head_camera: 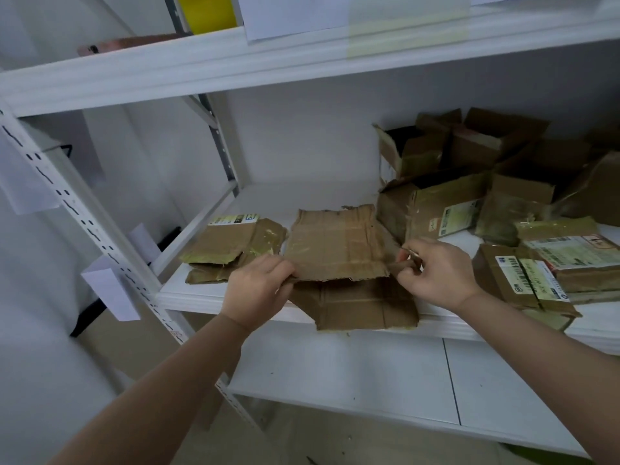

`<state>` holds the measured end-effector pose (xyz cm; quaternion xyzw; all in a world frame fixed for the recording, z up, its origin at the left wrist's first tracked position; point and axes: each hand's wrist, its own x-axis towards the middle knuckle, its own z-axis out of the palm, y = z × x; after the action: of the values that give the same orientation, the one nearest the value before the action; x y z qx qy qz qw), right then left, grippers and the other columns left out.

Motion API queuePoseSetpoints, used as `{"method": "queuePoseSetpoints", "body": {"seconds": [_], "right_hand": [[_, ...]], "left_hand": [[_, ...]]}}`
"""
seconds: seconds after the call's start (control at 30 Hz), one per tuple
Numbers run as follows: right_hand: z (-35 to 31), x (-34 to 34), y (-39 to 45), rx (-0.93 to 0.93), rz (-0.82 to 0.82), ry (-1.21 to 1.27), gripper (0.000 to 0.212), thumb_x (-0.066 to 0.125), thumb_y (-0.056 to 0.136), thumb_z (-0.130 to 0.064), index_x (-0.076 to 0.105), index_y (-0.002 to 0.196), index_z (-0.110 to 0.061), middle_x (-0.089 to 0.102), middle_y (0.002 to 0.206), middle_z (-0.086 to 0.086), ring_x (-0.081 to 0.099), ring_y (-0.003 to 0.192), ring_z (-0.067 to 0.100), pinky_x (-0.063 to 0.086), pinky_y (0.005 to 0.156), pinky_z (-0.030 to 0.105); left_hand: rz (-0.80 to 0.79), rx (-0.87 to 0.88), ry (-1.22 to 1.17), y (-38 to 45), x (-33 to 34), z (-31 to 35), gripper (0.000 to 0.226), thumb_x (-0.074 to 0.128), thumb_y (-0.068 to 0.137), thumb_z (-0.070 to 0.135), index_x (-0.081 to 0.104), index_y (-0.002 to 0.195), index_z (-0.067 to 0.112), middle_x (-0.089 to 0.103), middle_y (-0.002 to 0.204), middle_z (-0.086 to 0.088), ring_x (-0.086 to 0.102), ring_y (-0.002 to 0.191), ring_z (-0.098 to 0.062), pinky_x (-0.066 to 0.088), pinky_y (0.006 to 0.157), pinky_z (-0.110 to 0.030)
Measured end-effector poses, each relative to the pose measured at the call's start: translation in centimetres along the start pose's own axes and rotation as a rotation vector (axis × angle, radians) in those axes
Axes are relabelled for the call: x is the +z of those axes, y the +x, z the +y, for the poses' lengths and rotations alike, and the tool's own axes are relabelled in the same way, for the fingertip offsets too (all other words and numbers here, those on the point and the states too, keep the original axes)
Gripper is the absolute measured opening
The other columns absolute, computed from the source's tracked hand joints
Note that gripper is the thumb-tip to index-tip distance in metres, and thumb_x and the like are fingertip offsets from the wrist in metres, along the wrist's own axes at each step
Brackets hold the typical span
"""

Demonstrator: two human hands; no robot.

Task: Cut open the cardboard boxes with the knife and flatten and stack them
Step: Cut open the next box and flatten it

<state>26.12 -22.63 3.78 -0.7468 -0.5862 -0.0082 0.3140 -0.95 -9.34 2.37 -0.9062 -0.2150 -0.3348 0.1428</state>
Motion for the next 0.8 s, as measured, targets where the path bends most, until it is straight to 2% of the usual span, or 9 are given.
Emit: {"method": "queuePoseSetpoints", "body": {"seconds": [0.17, 0.23, 0.27, 0.33, 0.4, 0.47, 0.6, 0.7, 0.8], "right_hand": [[0.1, 0.5, 0.4, -0.076, -0.333, -0.027, 0.012, 0.065, 0.080, -0.038, 0.068, 0.092, -0.038, 0.057, 0.089, -0.019, 0.056, 0.087, 0.008, 0.040, 0.069, 0.026], [-0.1, 1.2, 0.3, -0.055, -0.513, -0.028, 0.024, 0.062, 0.080, -0.057, 0.069, 0.089, -0.036, 0.062, 0.087, -0.021, 0.058, 0.086, 0.003, 0.046, 0.074, 0.027], [-0.1, 1.6, 0.3, -0.025, -0.539, 0.016, 0.033, 0.060, 0.078, -0.063, 0.069, 0.087, -0.033, 0.065, 0.086, -0.020, 0.059, 0.083, 0.002, 0.048, 0.074, 0.027], [0.2, 2.2, 0.5, 0.041, -0.417, 0.091, 0.037, 0.058, 0.082, -0.060, 0.068, 0.083, -0.024, 0.067, 0.081, -0.010, 0.062, 0.081, 0.010, 0.050, 0.072, 0.031], [0.3, 2.3, 1.2, 0.102, -0.250, 0.055, 0.034, 0.054, 0.092, -0.044, 0.059, 0.071, -0.018, 0.058, 0.071, -0.001, 0.060, 0.081, 0.023, 0.043, 0.066, 0.031], [0.0, 2.0, 1.9, 0.171, -0.188, 0.073, 0.036, 0.045, 0.098, -0.035, 0.051, 0.065, -0.023, 0.049, 0.067, -0.003, 0.057, 0.081, 0.026, 0.033, 0.063, 0.029], [-0.6, 2.3, 3.1, 0.157, -0.137, -0.119, 0.030, 0.040, 0.100, -0.037, 0.067, 0.105, -0.025, 0.062, 0.093, 0.002, 0.058, 0.089, 0.025, 0.036, 0.065, 0.028], [-0.8, 4.0, 4.1, 0.137, -0.125, -0.177, 0.025, 0.051, 0.095, -0.022, 0.063, 0.117, -0.023, 0.061, 0.104, 0.006, 0.060, 0.089, 0.027, 0.045, 0.067, 0.029], [-0.9, 6.3, 5.0, 0.118, -0.154, -0.177, 0.040, 0.050, 0.091, -0.016, 0.051, 0.132, -0.016, 0.048, 0.127, 0.011, 0.057, 0.103, 0.032, 0.046, 0.084, 0.035]], "left_hand": [[-0.296, 0.071, -0.099, -2.3, 0.8, -1.5, 0.031, 0.057, 0.076, 0.024, 0.073, 0.102, 0.026, 0.053, 0.080, 0.003, 0.054, 0.069, -0.016, 0.044, 0.042, -0.025], [-0.467, 0.027, -0.120, -3.1, 1.0, -2.1, 0.034, 0.062, 0.075, 0.048, 0.074, 0.098, 0.026, 0.057, 0.087, 0.004, 0.058, 0.075, -0.014, 0.051, 0.051, -0.027], [-0.547, 0.010, -0.131, -3.3, 0.9, -2.2, 0.049, 0.057, 0.074, 0.067, 0.075, 0.095, 0.026, 0.059, 0.093, 0.005, 0.057, 0.082, -0.011, 0.052, 0.060, -0.026], [-0.596, -0.058, -0.202, -3.1, 0.7, -1.8, 0.071, 0.043, 0.073, 0.084, 0.075, 0.091, 0.024, 0.060, 0.099, 0.007, 0.051, 0.090, -0.005, 0.046, 0.071, -0.021], [-0.496, -0.191, -0.288, -2.0, 0.6, -1.0, 0.064, 0.043, 0.082, 0.074, 0.074, 0.089, 0.018, 0.061, 0.098, 0.005, 0.053, 0.090, -0.006, 0.044, 0.073, -0.021], [-0.396, -0.277, -0.272, -0.3, 1.0, -0.2, 0.059, 0.041, 0.088, 0.062, 0.073, 0.093, 0.012, 0.060, 0.103, -0.002, 0.056, 0.095, -0.016, 0.048, 0.078, -0.030], [-0.460, -0.340, -0.134, 3.5, 2.7, 1.1, 0.049, 0.047, 0.094, 0.050, 0.060, 0.124, 0.013, 0.052, 0.129, -0.008, 0.048, 0.119, -0.026, 0.039, 0.104, -0.043], [-0.590, -0.364, -0.052, 5.0, 4.8, 2.1, 0.068, 0.037, 0.096, 0.055, 0.028, 0.149, 0.015, 0.026, 0.155, -0.011, 0.014, 0.146, -0.030, 0.013, 0.118, -0.052], [-0.714, -0.370, 0.071, 5.2, 7.3, 2.6, 0.080, 0.023, 0.093, 0.066, 0.000, 0.154, 0.020, -0.002, 0.162, -0.009, -0.012, 0.147, -0.031, 0.000, 0.117, -0.059]]}}
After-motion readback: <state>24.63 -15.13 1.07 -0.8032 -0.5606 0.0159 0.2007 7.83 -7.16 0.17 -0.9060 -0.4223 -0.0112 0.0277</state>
